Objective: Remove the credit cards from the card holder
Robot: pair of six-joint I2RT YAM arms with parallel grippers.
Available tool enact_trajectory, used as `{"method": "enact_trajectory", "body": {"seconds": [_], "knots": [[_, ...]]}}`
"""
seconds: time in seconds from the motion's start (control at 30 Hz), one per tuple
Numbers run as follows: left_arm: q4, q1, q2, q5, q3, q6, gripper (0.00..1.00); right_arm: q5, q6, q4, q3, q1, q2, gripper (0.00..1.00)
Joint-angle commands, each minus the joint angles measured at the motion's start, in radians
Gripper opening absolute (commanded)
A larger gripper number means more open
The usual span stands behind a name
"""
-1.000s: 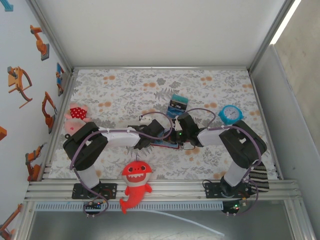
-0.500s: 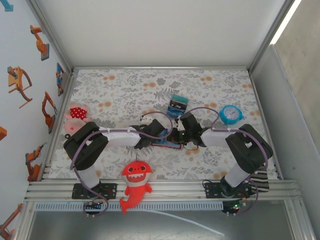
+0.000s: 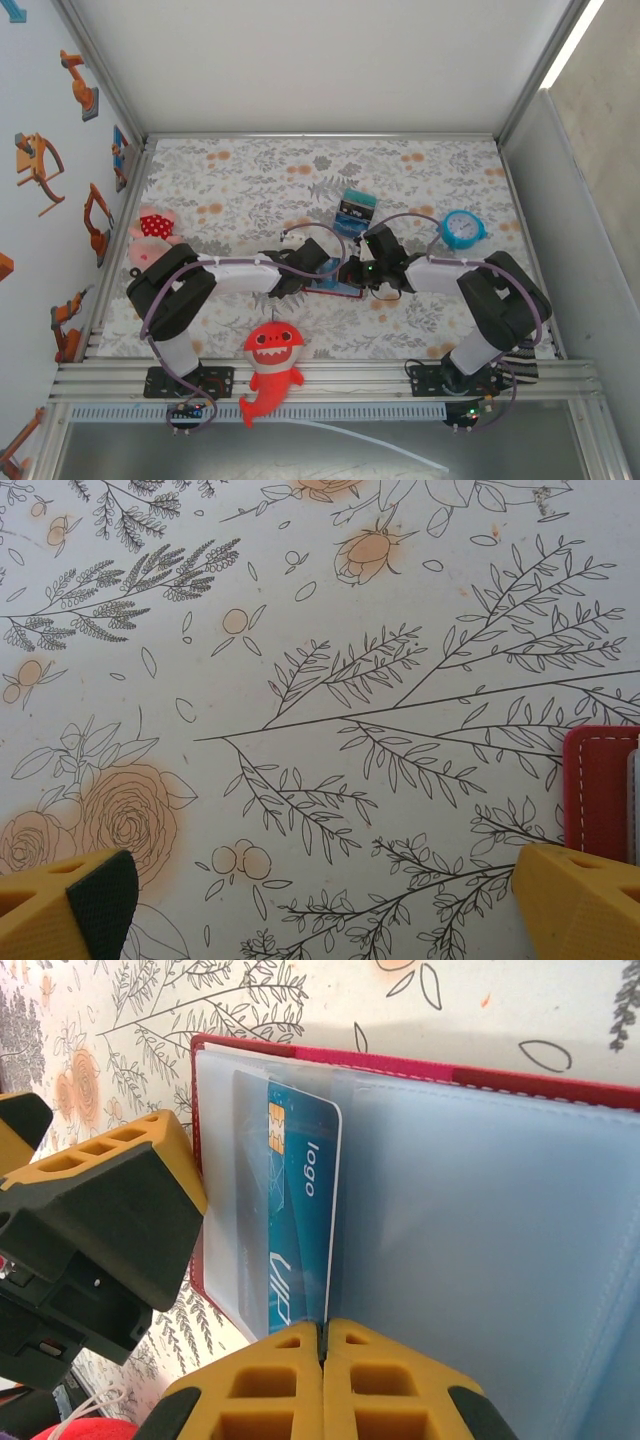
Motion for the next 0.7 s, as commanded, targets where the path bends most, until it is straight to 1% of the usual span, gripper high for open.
{"method": "enact_trajectory", "body": {"seconds": [0.0, 0.17, 0.33, 0.67], "knots": [[-0.064, -0.005, -0.026, 0.007, 0.014, 0.043, 0.97, 0.032, -0.022, -0.041, 0.024, -0.007, -0.024, 0.0], [-0.071, -0.011, -0.074, -0.014, 0.046, 0.083, 0.97, 0.034, -0.025, -0.049, 0.03, -0.008, -0.024, 0.0], [-0.036, -0.022, -0.101, -0.001, 0.065, 0.129, 0.97, 0.031, -0.025, -0.05, 0.029, -0.008, -0.025, 0.0], [0.009, -0.029, -0.009, 0.07, 0.096, 0.153, 0.97, 0.034, -0.026, -0.058, 0.025, -0.008, -0.047, 0.0]]}}
